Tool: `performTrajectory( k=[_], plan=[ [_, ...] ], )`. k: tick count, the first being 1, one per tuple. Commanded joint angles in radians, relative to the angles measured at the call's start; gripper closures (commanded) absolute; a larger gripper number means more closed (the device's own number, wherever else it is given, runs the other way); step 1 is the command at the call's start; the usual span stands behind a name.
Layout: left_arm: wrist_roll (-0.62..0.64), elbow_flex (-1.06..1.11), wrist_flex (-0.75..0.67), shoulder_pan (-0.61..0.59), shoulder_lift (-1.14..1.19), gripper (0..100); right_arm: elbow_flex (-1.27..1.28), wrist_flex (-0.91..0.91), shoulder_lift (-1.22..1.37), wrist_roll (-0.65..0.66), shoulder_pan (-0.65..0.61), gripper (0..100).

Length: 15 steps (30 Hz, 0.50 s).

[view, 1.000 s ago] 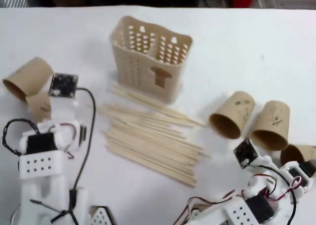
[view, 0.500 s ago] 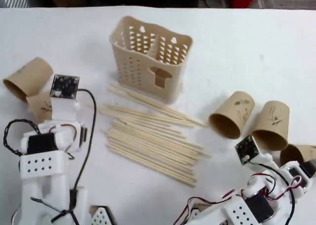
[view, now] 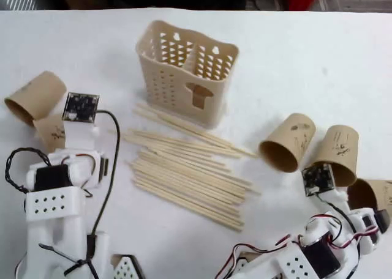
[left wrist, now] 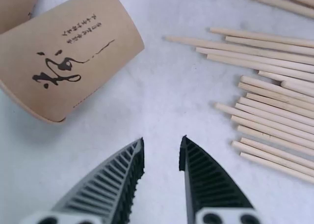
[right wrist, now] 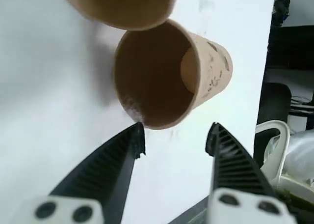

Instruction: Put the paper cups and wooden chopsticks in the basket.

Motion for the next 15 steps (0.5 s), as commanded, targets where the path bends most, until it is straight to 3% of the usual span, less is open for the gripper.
performTrajectory(
  k=[1, 6, 8, 11, 15],
  plan=[
    [-0.006, 0.003, -0.017, -0.005, -0.019, 87, -0.117, 0.018, 0.002, -0.155, -0.007, 79.0],
    [-0.006, 0.009, -0.020, -0.004, -0.019, 87, -0.189, -0.021, 0.030, -0.160, -0.005, 78.7],
    [-0.006, 0.009, -0.020, -0.004, -0.019, 87, -0.244, -0.010, 0.113, -0.218, -0.004, 78.7],
    [-0.006, 0.009, -0.020, -0.002, -0.019, 87, -0.397, 0.022, 0.352, -0.379, 0.007, 78.7],
    [-0.006, 0.011, -0.020, -0.002, -0.019, 87, -0.560, -0.030, 0.696, -0.394, 0.019, 78.9]
  ],
)
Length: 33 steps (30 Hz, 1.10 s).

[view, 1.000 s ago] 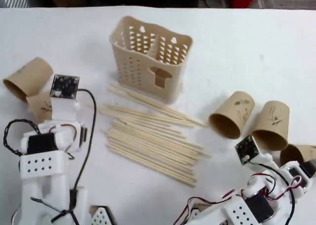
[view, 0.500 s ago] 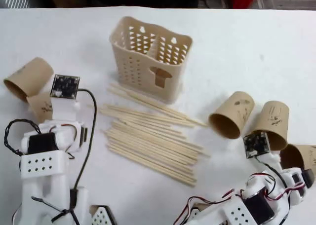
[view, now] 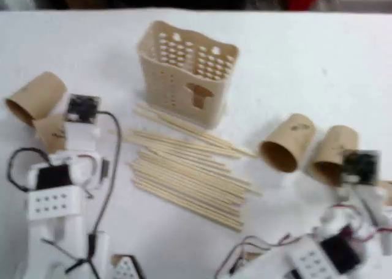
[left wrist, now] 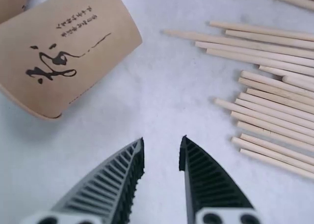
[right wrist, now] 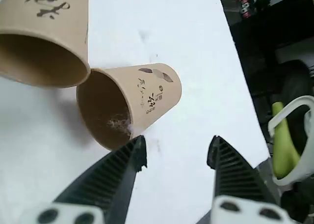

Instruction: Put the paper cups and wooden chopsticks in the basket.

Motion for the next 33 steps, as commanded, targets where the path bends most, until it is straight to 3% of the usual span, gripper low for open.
performTrajectory(
  k=[1, 7, 10, 20, 28, 33],
  plan=[
    [-0.006, -0.008, -0.020, -0.002, -0.019, 87, -0.180, -0.096, 0.407, -0.025, 0.028, 78.9],
    [-0.003, -0.008, -0.020, 0.036, -0.019, 87, -0.160, -0.234, 0.542, 0.015, 0.031, 78.8],
    [-0.003, -0.008, -0.020, 0.041, -0.019, 87, -0.132, -0.189, 0.530, 0.080, -0.001, 78.9],
    [-0.006, -0.008, -0.020, 0.041, -0.021, 87, -0.080, 0.010, 0.294, 0.066, -0.133, 78.9],
    [-0.006, -0.006, -0.018, 0.041, -0.021, 87, 0.041, -0.194, 0.294, 0.061, -0.088, 78.7],
    [-0.006, 0.003, -0.017, 0.041, -0.022, 87, 0.014, -0.312, 0.455, 0.061, -0.082, 78.7]
  ],
)
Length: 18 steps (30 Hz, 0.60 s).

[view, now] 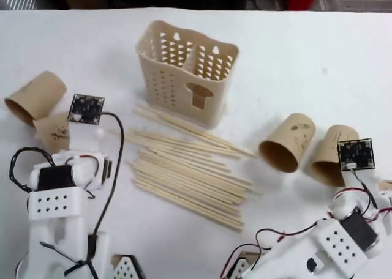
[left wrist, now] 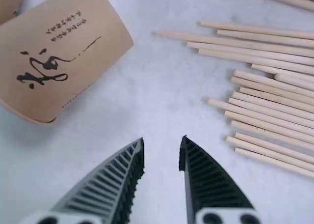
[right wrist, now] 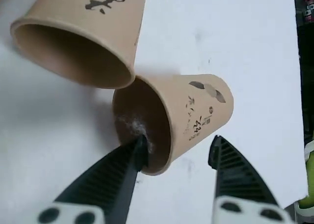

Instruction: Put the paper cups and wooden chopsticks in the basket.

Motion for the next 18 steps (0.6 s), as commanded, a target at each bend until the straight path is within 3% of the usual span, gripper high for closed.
performTrajectory(
  k=[1, 8, 14, 18],
  plan=[
    [-0.006, 0.005, -0.018, 0.012, -0.022, 87, -0.051, -0.104, 0.166, -0.005, 0.018, 78.8],
    [-0.006, 0.006, -0.018, 0.012, -0.022, 87, -0.180, -0.225, 0.484, 0.000, 0.031, 78.9],
    [-0.006, 0.008, -0.018, 0.012, -0.024, 87, -0.195, -0.383, 0.596, -0.006, 0.038, 79.2],
    [-0.005, 0.008, -0.020, 0.012, -0.024, 87, -0.195, -0.478, 0.615, -0.005, 0.030, 90.9]
  ],
)
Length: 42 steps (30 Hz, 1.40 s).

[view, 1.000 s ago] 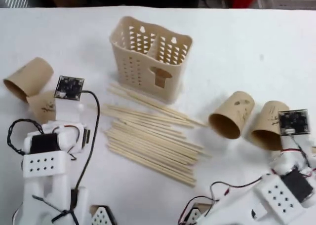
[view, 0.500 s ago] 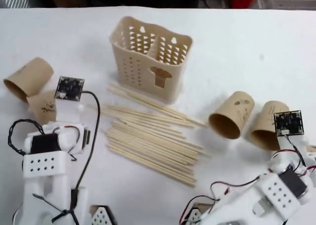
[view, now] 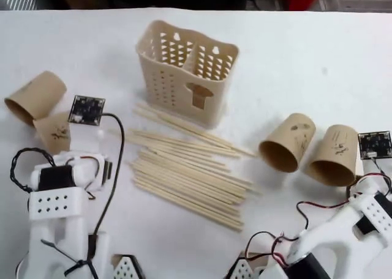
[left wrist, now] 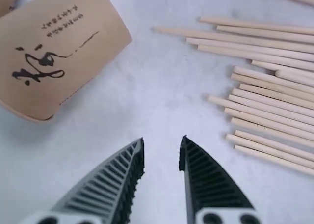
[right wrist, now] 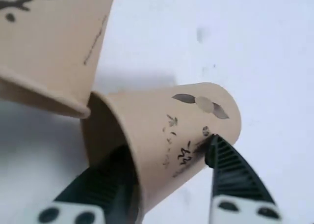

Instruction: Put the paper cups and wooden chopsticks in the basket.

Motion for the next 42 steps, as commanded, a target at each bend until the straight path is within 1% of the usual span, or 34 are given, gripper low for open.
performTrajectory(
  k=[1, 2, 5, 8, 10, 17, 20, 23, 26, 28, 31, 33, 35, 37, 39, 42],
  plan=[
    [-0.005, -0.005, -0.020, 0.012, -0.024, 87, -0.043, -0.104, 0.001, -0.005, 0.001, 94.7],
    [-0.003, -0.005, -0.020, 0.012, -0.024, 87, -0.046, -0.114, -0.002, -0.005, 0.001, 97.9],
    [-0.002, -0.003, -0.035, 0.007, -0.024, 87, -0.071, -0.094, -0.010, -0.006, 0.008, 97.4],
    [0.000, 0.014, -0.075, 0.005, -0.024, 87, -0.137, 0.002, -0.010, -0.006, 0.012, 98.0],
    [0.000, 0.035, -0.107, 0.005, -0.024, 87, -0.210, 0.110, -0.010, -0.015, 0.012, 98.0],
    [0.003, 0.083, -0.178, 0.010, -0.025, 87, -0.678, 0.590, -0.010, -0.186, 0.042, 98.0],
    [0.058, 0.092, -0.213, 0.005, -0.025, 87, -0.873, 0.750, -0.010, -0.262, 0.021, 98.0],
    [0.084, 0.117, -0.259, 0.005, -0.025, 87, -1.059, 0.895, -0.007, -0.330, -0.117, 98.0],
    [0.084, 0.147, -0.302, 0.010, -0.025, 87, -1.243, 1.020, 0.001, -0.431, -0.344, 98.0],
    [0.084, 0.166, -0.330, 0.010, -0.025, 87, -1.349, 1.075, 0.001, -0.529, -0.515, 98.0],
    [0.084, 0.186, -0.361, 0.010, -0.025, 87, -1.444, 1.096, 0.007, -0.697, -0.773, 98.0],
    [0.084, 0.189, -0.365, 0.010, -0.025, 87, -1.478, 1.069, 0.033, -0.804, -0.923, 98.0],
    [0.084, 0.195, -0.368, 0.012, -0.025, 87, -1.487, 1.000, 0.071, -0.885, -1.029, 98.0],
    [0.084, 0.198, -0.368, 0.012, -0.025, 87, -1.488, 0.917, 0.120, -0.942, -1.109, 98.0],
    [0.084, 0.198, -0.368, 0.012, -0.025, 87, -1.488, 0.854, 0.174, -0.988, -1.148, 98.0],
    [0.084, 0.198, -0.368, 0.013, -0.025, 87, -1.488, 0.771, 0.257, -1.053, -1.164, 98.0]
  ],
)
